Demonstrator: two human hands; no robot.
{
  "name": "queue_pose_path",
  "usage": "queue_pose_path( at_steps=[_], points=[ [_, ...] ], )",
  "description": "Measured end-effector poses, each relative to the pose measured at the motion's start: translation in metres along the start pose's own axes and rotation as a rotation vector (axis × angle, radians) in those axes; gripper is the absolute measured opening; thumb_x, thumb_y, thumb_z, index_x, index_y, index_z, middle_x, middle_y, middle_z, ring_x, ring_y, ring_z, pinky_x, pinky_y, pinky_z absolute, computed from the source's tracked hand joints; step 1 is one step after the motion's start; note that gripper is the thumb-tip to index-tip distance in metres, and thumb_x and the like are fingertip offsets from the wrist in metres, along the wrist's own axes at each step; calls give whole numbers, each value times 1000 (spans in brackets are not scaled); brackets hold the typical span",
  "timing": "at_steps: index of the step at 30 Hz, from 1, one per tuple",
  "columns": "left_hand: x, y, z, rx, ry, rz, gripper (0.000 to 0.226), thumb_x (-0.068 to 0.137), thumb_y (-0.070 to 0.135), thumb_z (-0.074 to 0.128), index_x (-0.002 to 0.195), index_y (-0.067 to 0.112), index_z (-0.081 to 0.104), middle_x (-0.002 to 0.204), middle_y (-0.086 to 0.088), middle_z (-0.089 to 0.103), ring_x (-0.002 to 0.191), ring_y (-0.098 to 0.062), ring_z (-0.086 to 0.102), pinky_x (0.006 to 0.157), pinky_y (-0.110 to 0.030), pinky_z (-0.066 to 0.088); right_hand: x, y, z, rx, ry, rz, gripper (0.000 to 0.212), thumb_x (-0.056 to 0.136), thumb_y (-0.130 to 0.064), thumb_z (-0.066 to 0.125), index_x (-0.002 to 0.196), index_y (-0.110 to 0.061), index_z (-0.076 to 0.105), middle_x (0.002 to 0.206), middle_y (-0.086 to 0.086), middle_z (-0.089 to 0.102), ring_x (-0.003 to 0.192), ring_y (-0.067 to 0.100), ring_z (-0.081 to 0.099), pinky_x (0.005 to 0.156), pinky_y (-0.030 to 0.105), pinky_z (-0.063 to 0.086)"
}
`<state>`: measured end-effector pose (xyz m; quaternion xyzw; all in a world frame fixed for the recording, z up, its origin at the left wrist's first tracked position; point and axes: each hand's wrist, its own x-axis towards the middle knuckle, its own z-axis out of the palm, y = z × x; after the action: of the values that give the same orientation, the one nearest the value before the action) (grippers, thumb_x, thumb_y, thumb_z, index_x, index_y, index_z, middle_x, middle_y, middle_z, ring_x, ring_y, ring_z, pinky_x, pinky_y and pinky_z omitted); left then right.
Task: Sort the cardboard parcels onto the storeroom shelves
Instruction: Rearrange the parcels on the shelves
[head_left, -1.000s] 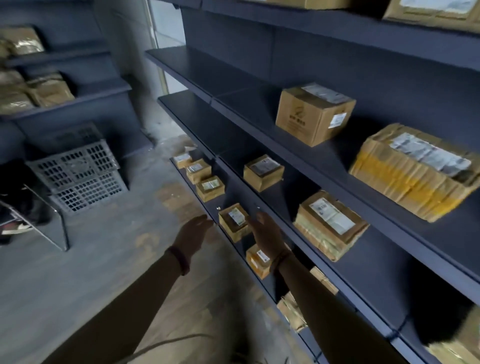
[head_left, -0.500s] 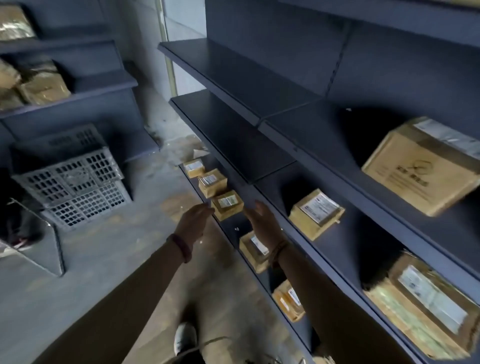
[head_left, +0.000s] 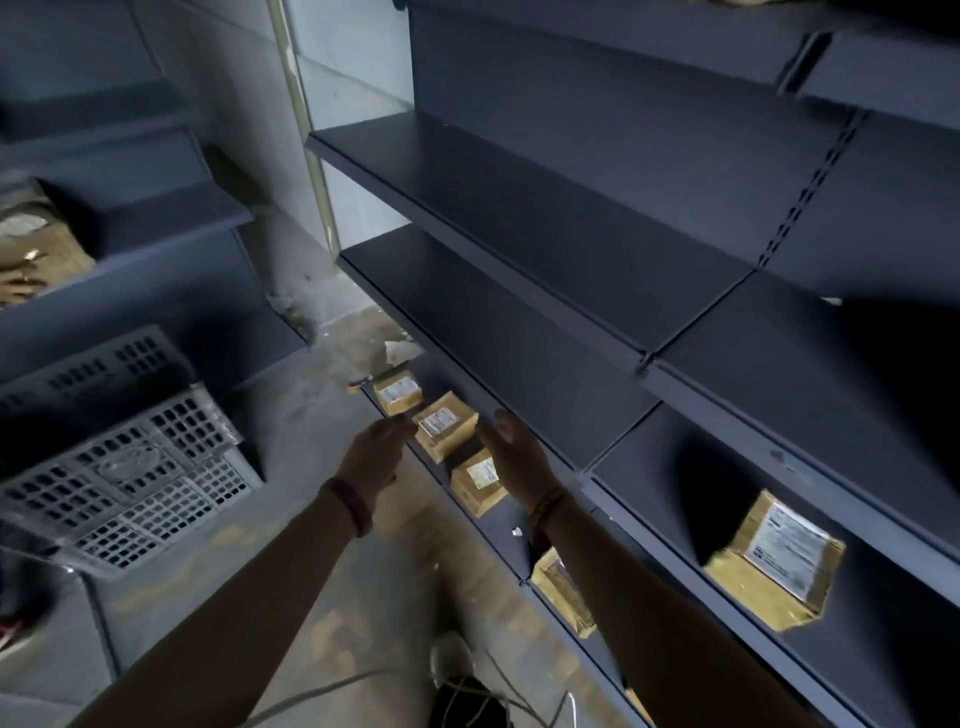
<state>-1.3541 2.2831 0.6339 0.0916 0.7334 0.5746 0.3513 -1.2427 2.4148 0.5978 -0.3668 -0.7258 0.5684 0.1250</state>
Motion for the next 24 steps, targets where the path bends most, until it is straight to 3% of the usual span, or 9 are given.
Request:
queue_pose_path(
  at_steps=[4, 9, 14, 21, 24],
  points=[
    [72, 20, -25, 14, 21, -28, 36, 98, 24, 48, 133, 17, 50, 123, -6, 54, 108, -21, 48, 89, -35, 38, 72, -21, 30, 35, -5, 15, 51, 98, -32, 52, 143, -12, 41, 142, 9, 49, 119, 13, 49, 91, 24, 36],
    [179, 49, -57, 27, 38, -33, 34, 98, 22, 49, 131, 14, 53, 116, -7, 55, 104, -21, 48, 88, -34, 37, 178, -47, 72, 32, -23, 32, 44, 100, -29, 50, 137, -6, 47, 137, 19, 54, 123, 31, 53, 93, 33, 44],
    [267, 85, -95, 34, 64, -17, 35, 97, 24, 51, 131, 16, 53, 117, -6, 55, 107, -21, 49, 91, -37, 39, 267, -80, 117, 28, -95, 49, 53, 100, -31, 50, 147, -9, 36, 151, 11, 41, 138, 24, 39, 111, 35, 34],
    [368, 111, -140, 36, 12, -70, 41, 97, 27, 52, 136, 17, 48, 136, -9, 50, 124, -27, 46, 94, -39, 40, 362, -103, 165, 7, -78, 100, 51, 98, -30, 53, 142, -7, 42, 143, 14, 49, 133, 26, 45, 104, 33, 37],
    [417, 114, -157, 48, -25, -105, 42, 96, 28, 53, 137, 17, 48, 134, -7, 50, 125, -26, 46, 92, -37, 39, 401, -103, 191, -36, -24, 89, 46, 98, -26, 55, 137, -3, 48, 134, 16, 55, 126, 29, 51, 99, 31, 38]
  ],
)
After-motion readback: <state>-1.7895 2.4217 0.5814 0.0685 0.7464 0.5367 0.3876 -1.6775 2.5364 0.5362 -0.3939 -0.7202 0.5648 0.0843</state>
